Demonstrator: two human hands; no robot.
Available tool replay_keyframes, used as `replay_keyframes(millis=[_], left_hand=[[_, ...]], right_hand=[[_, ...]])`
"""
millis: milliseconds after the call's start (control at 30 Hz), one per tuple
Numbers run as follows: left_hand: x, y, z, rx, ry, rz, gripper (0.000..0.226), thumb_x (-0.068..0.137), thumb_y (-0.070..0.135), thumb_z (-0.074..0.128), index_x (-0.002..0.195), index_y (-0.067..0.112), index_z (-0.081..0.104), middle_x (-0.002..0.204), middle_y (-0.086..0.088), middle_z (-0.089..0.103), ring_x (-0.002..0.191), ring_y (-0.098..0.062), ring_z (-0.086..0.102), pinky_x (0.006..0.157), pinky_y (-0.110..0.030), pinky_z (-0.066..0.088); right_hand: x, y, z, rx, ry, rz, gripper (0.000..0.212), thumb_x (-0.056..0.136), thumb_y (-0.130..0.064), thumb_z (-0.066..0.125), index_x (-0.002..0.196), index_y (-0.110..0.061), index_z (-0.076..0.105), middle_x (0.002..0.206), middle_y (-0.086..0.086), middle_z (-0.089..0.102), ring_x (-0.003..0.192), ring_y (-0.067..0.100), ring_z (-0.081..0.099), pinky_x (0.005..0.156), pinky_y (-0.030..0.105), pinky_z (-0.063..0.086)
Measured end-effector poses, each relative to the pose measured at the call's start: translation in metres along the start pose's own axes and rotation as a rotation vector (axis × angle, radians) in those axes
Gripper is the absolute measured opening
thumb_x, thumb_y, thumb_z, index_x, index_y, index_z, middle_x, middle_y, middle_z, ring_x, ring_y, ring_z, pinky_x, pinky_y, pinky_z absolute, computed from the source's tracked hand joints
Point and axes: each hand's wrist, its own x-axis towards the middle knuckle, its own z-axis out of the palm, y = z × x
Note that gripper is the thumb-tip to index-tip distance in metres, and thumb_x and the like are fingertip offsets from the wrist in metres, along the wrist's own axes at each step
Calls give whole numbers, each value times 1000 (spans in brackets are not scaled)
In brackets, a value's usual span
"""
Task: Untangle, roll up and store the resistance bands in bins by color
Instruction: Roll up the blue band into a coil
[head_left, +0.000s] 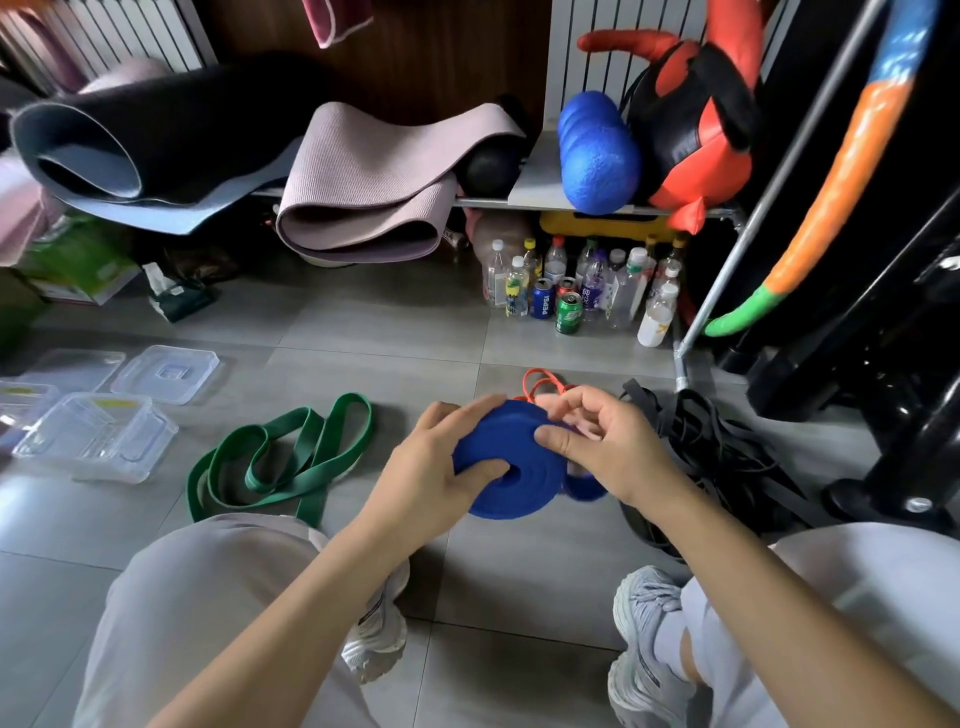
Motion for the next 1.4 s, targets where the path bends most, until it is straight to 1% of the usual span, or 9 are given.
replay_keyframes(millis=[100,267,467,633,767,900,1033,1233,1400], left_hand=[[6,-1,0,-82,68,-85,56,82,21,69,130,39,46,111,5,51,94,-8,49,82,-21,45],[13,-5,-4,-268,164,-165,51,80,16,71,122,37,51,118,2,58,105,-19,56,85,-35,52],[30,-6,-16,-232,192,-161,50,80,16,69,125,32,52,115,4,60,101,-16,57,87,-33,50],[73,-22,-58,-68,120,-198,53,82,18,66,130,30,48,119,0,57,103,-19,55,88,-35,48],[111,-54,-82,-333,71,-429,52,84,18,67,130,29,47,109,2,53,93,-25,62,56,-43,59],[123,-117,-61,-453,183,-576,39,80,17,72,113,22,51,106,3,54,91,-21,63,52,-43,58],[117,-205,-5,-514,139,-735,32,84,11,67,109,17,47,102,-1,57,84,-17,65,56,-39,59],[91,-331,86,-500,70,-981,35,82,12,66,108,25,45,114,-5,47,101,-26,59,60,-45,59],[90,-392,136,-307,74,-991,51,81,4,63,127,18,47,94,16,33,116,-27,43,89,-48,50]], right_hand=[[0,-1,-3,-234,154,-137,30,79,-12,74,92,-38,66,108,-5,52,98,-2,53,80,15,49],[-9,-13,15,-383,80,-121,60,78,-21,74,133,-30,52,102,-21,47,100,11,55,86,32,51],[17,-40,40,-699,177,-107,54,77,-35,67,125,-26,43,113,0,50,96,23,56,71,33,48],[79,-59,55,-622,93,-74,44,75,-35,70,110,-22,47,101,1,55,85,23,57,62,29,39],[144,-51,68,-496,-24,82,39,75,-31,72,105,-22,50,78,-9,54,70,12,55,51,24,39],[200,-4,93,-490,-138,186,38,73,-30,74,101,-26,49,80,-9,55,73,14,55,49,21,36],[237,90,134,-503,-199,339,50,68,-28,75,109,-23,47,94,0,60,78,21,61,56,28,50],[259,227,198,-615,-346,517,44,65,-36,74,93,-19,44,91,0,59,80,25,60,66,39,54],[280,301,228,-702,-371,534,48,69,-38,74,100,-20,42,107,3,49,82,23,49,67,29,39]])
